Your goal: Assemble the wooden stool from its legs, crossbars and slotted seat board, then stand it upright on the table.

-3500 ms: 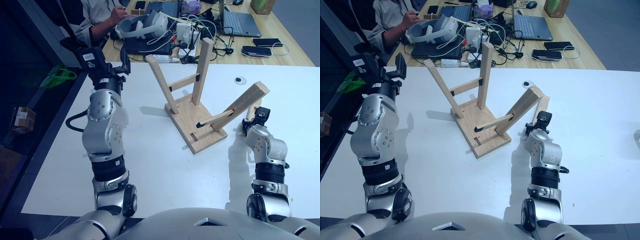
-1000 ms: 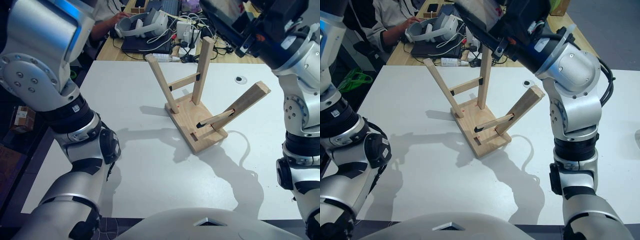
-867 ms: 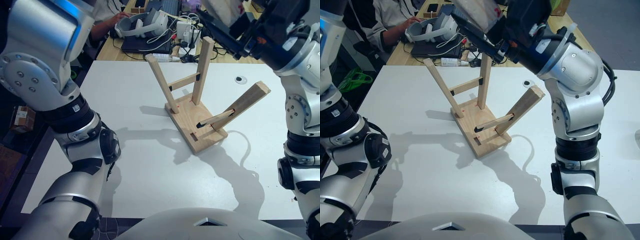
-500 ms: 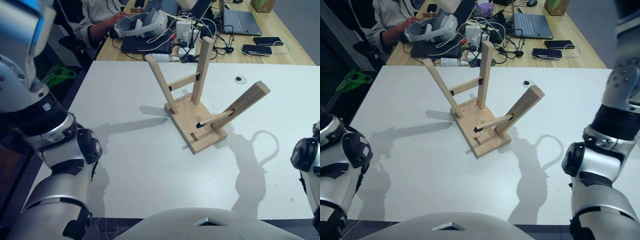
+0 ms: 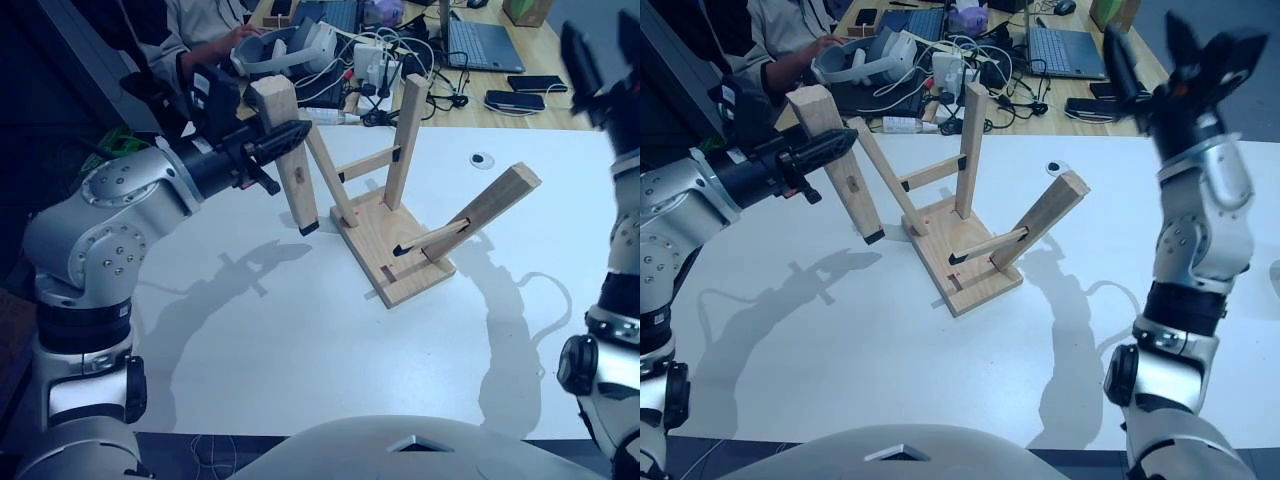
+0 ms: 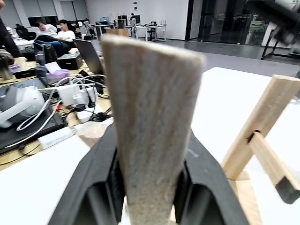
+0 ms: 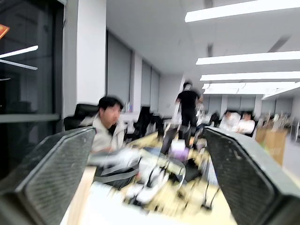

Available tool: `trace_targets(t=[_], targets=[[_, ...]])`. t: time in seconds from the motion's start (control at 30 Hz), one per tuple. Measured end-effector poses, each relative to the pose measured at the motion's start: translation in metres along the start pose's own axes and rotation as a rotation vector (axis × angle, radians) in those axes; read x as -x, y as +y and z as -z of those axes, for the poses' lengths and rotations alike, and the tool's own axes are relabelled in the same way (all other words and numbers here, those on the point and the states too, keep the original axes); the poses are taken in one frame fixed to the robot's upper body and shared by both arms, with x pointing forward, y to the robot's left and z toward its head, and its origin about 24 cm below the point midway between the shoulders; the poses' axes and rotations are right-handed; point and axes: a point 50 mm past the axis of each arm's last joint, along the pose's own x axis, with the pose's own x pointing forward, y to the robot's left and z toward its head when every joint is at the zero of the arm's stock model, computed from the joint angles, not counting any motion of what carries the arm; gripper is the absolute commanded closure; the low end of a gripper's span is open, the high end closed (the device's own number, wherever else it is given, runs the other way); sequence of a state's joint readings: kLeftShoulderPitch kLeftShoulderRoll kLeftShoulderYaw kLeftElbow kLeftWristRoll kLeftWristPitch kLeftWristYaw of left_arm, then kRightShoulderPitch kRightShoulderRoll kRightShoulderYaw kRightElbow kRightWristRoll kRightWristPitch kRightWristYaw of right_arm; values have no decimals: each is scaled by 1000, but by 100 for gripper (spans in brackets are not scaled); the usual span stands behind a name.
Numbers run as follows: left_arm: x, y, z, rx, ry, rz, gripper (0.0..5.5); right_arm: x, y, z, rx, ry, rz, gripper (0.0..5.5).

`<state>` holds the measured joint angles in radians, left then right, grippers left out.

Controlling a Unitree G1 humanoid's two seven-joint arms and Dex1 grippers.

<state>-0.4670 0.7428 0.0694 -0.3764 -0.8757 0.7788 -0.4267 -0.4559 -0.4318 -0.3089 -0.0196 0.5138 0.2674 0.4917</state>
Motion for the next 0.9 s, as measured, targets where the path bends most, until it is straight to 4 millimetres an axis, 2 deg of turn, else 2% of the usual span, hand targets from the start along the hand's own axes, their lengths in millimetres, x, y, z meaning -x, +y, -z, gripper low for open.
trace_targets(t=[0.17, 0.5, 0.7, 0.73, 0.8, 0.9], targets=[[-2, -4, -5, 37, -68, 47, 449, 12, 8, 20, -52, 48, 16, 126], [-24, 19, -11, 89, -203, -53, 449, 14, 17, 26, -76, 25, 15, 126], [-32, 33, 1, 101, -197, -105, 449, 13, 22, 30, -89, 11, 14, 126], [-32, 35, 3, 92, -189, -118, 449, 14, 22, 32, -90, 25, 14, 126], [-31, 43, 9, 69, -169, -172, 449, 22, 24, 51, -115, 101, 30, 126], [-33, 52, 17, 71, -168, -227, 449, 26, 23, 56, -121, 121, 43, 126]])
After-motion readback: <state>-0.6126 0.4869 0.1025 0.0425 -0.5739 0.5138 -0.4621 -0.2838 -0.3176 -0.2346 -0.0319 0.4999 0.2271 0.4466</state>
